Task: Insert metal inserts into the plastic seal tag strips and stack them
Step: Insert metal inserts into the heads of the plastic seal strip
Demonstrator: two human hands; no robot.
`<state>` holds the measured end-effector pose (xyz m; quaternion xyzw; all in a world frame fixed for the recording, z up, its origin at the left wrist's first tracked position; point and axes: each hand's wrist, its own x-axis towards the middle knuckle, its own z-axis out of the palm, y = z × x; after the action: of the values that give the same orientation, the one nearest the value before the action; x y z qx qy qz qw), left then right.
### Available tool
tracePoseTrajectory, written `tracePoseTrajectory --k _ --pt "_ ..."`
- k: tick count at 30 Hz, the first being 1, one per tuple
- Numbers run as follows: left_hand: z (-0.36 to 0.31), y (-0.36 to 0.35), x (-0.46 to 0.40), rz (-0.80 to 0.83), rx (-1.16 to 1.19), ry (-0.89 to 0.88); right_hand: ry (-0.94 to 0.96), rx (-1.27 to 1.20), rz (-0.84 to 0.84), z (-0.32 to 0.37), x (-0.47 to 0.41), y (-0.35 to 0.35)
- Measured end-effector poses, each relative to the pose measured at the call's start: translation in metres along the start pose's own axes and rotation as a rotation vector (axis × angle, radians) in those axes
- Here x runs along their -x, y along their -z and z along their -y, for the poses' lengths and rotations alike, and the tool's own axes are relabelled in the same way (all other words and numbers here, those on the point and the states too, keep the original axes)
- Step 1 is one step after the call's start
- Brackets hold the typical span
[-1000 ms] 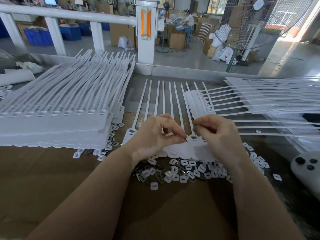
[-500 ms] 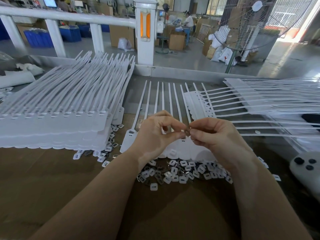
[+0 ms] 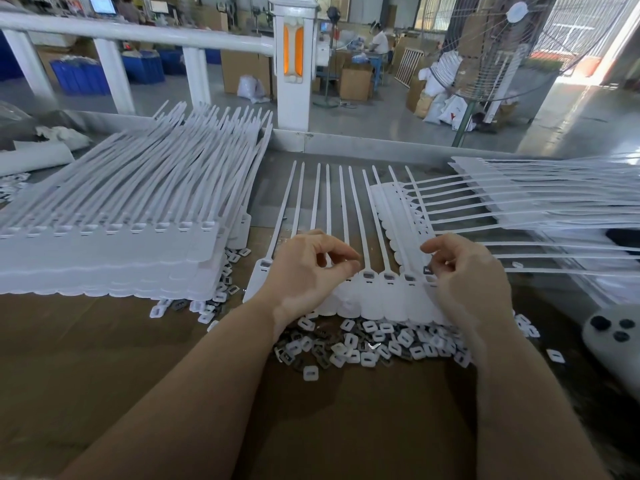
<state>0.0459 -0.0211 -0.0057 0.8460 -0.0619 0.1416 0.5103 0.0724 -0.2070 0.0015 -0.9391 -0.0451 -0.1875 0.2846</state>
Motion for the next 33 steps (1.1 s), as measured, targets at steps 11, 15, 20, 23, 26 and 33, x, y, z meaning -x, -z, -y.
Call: tracePoseTrajectory --k 11,15,20,23,26,33 --pt "0.0026 0.0 -0.0003 0.063 -0.031 0.016 -0.042 0.215 0.01 0.001 0.0037 0.0062" --pt "0.0021 0.0001 -0.0009 0.065 -0.029 0.015 -0.051 0.261 -0.011 -0.0005 0.0024 0.0055" --pt "0.0022 0.0001 -0.0016 0.064 -0.031 0.022 -0.057 0.257 -0.026 -0.0025 0.0009 0.005" --pt "0.0023 0.0006 -0.002 0.064 -0.032 0.024 -0.069 0.231 -0.046 -0.0028 0.0014 0.0048" --pt "0.0023 0.0012 -0.0026 0.062 -0.038 0.027 -0.088 0.193 -0.072 -0.0013 0.0021 0.0049" --pt "0.0014 0.0026 -0.0032 0.043 -0.076 0.025 -0.11 0.047 -0.03 0.0041 0.0034 0.0093"
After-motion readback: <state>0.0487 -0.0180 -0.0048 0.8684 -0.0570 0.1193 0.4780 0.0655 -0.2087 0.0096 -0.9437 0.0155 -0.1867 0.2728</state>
